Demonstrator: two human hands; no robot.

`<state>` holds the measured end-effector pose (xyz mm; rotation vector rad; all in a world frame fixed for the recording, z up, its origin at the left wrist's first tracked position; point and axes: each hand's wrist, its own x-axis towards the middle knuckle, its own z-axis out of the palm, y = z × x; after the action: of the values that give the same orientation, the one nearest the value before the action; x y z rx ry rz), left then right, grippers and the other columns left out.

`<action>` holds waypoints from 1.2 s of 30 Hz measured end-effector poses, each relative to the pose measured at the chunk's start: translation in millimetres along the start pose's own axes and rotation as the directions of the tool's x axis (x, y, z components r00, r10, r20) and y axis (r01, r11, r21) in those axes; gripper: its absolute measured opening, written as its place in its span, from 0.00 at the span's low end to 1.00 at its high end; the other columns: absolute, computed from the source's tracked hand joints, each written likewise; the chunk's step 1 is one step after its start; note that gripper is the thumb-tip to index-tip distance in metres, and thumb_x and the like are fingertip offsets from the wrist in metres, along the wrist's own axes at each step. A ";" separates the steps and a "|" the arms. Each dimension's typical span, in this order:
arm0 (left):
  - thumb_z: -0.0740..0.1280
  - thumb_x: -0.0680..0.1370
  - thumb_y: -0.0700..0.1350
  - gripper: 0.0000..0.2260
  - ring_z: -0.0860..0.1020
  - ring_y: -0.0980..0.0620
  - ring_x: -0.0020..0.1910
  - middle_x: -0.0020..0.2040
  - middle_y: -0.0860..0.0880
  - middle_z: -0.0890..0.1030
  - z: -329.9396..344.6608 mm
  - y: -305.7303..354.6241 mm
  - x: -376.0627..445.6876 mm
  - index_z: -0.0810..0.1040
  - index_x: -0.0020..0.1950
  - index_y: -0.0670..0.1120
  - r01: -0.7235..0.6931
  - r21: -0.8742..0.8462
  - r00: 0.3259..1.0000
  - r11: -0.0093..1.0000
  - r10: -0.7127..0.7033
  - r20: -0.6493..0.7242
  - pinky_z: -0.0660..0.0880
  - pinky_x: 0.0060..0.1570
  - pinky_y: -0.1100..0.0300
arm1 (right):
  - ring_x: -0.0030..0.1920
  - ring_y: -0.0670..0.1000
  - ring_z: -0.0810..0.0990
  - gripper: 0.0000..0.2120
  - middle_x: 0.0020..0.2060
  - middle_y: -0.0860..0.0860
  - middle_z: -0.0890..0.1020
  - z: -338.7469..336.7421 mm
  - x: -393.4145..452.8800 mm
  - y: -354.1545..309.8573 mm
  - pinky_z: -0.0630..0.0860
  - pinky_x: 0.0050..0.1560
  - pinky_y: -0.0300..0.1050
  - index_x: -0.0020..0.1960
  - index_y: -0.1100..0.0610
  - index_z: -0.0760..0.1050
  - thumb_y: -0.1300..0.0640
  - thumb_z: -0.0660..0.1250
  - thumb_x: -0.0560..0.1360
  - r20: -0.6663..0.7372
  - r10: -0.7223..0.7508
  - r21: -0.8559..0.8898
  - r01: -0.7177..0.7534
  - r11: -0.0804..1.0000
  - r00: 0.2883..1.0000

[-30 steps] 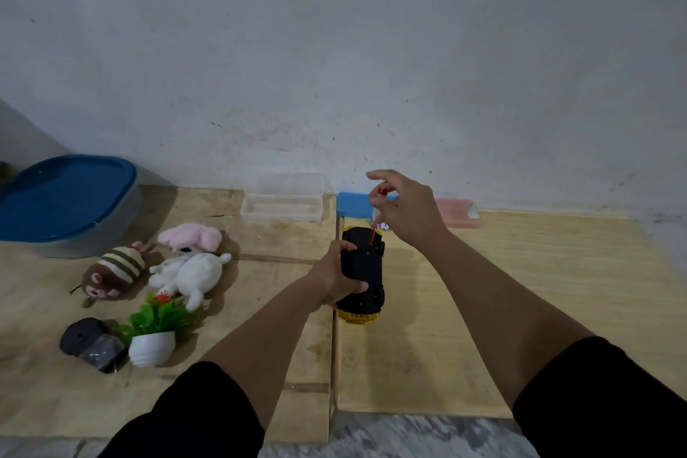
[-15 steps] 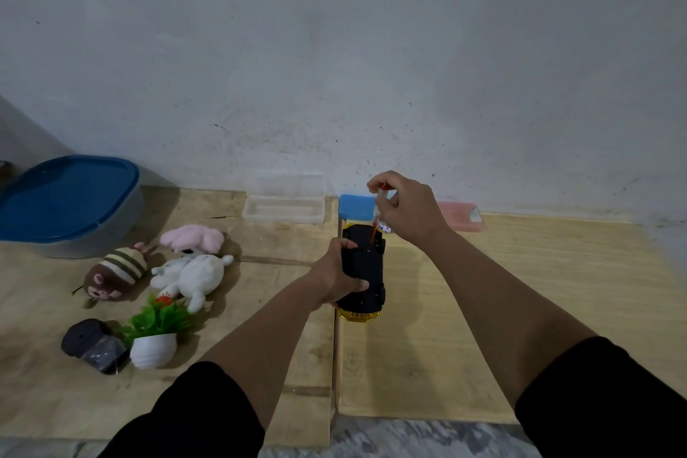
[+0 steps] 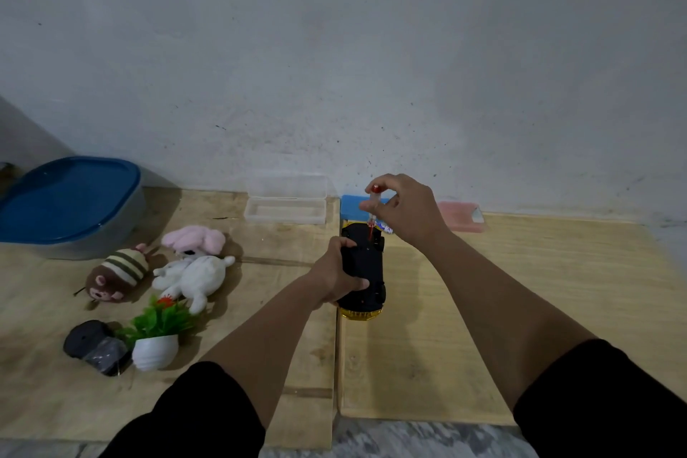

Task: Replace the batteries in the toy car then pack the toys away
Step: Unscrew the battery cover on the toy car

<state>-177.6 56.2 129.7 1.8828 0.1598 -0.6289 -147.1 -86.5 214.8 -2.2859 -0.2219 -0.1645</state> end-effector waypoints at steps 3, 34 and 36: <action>0.72 0.71 0.37 0.29 0.75 0.41 0.58 0.64 0.43 0.72 -0.9 1.6 0.6 0.59 0.63 0.53 -0.006 -0.003 1.000 1.000 0.006 0.005 0.81 0.44 0.45 | 0.41 0.52 0.79 0.08 0.45 0.53 0.79 1.8 -0.1 -1.8 0.76 0.49 0.46 0.49 0.57 0.80 0.58 0.72 0.70 -0.016 0.032 0.032 -0.032 0.999 0.999; 0.71 0.72 0.35 0.27 0.74 0.42 0.58 0.60 0.46 0.70 -4.6 -1.3 -0.8 0.59 0.59 0.55 -0.014 0.010 0.999 1.000 0.013 0.049 0.80 0.42 0.47 | 0.33 0.40 0.73 0.09 0.49 0.48 0.82 6.3 5.4 -0.6 0.70 0.37 0.30 0.53 0.54 0.74 0.64 0.63 0.75 -0.018 0.029 0.000 -0.029 1.000 0.999; 0.70 0.72 0.35 0.26 0.74 0.42 0.57 0.59 0.47 0.70 -6.5 -0.1 -0.6 0.59 0.59 0.54 -0.024 0.012 0.998 1.000 0.024 0.053 0.80 0.44 0.45 | 0.34 0.41 0.72 0.08 0.47 0.48 0.79 6.6 5.3 -1.8 0.69 0.39 0.35 0.51 0.53 0.77 0.60 0.68 0.73 -0.027 0.008 0.002 -0.008 1.000 1.000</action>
<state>-175.9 62.2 131.7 1.8761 0.0993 -0.6636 -142.0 -79.7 212.7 -2.2814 -0.1988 -0.1908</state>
